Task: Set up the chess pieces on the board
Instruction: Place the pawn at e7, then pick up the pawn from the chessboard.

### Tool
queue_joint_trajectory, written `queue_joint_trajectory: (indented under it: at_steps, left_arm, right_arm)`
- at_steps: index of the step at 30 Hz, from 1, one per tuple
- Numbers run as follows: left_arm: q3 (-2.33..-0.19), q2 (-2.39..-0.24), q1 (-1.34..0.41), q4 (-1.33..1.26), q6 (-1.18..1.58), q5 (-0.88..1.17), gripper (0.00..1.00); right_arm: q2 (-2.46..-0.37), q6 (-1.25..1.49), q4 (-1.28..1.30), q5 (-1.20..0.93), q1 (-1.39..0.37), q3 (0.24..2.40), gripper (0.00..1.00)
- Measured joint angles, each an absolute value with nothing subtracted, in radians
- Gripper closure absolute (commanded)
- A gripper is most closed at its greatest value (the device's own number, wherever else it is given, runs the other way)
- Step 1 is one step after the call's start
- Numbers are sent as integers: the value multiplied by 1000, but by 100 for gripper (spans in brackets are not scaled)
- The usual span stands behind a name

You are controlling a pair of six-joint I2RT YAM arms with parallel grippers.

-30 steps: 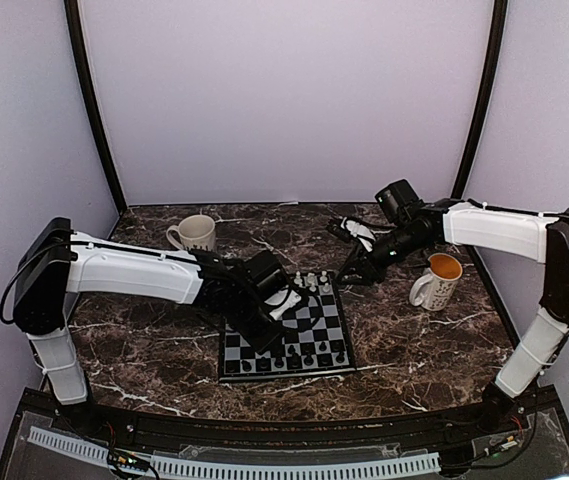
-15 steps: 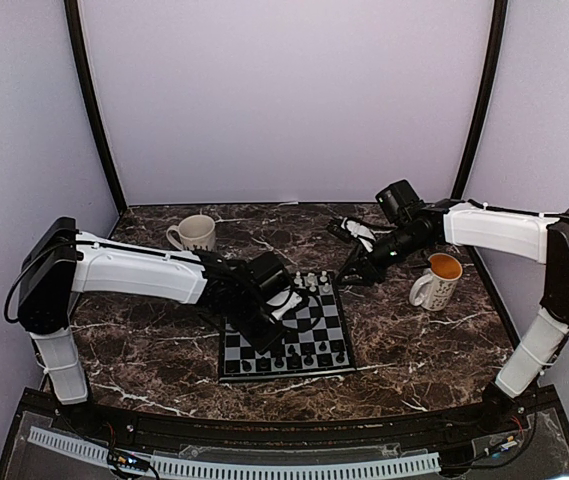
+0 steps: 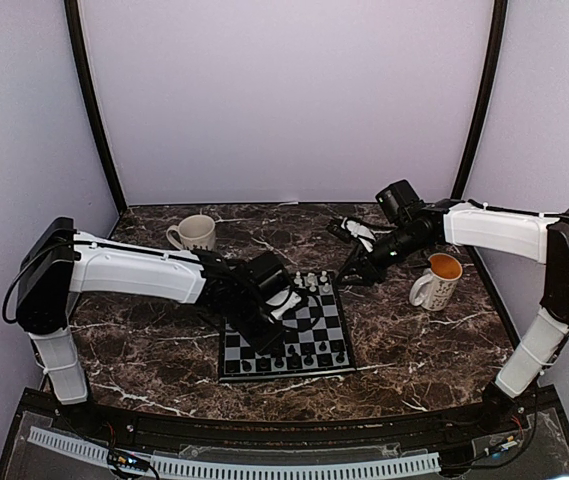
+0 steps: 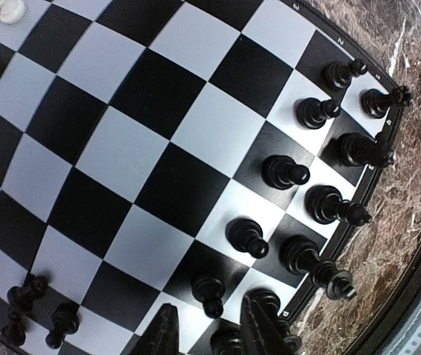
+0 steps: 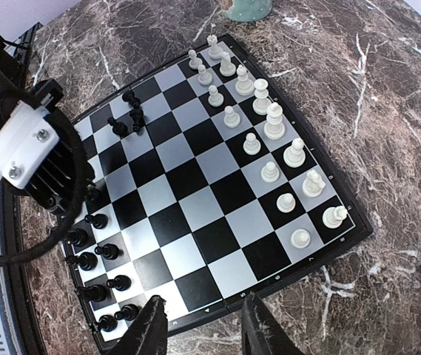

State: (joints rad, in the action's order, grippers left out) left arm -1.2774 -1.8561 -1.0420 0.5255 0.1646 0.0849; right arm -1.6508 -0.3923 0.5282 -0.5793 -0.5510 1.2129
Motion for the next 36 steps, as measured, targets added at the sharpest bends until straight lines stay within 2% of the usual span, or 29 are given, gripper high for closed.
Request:
queue_joint_trajectory:
  at_steps: [6,11,18,25,31,36]
  left_arm:
    - [-1277,-1741,-1036,533,177,18,67]
    - [-1274,-1662,-981,553,218,-64,75]
    - [-1259,-1708,-917,598,255,-126,70]
    - [-1259,-1779,-918,620,263,-132,69]
    - [-1259,-1798,-918,621,263,-122,72]
    - [-1259,-1821,-918,621,263,-110,78]
  right_arm:
    - [-1651,-393,528,-580,-551,1213,65]
    - [-1651,-401,528,-580,-551,1213,65]
    - [-1651,-408,528,-580,-550,1211,65]
    - [-1651,-410,528,-580,-550,1210,65]
    - [-1651,-411,528,-580,-550,1209,65]
    - [-1651,-411,528,-580,-549,1209,65]
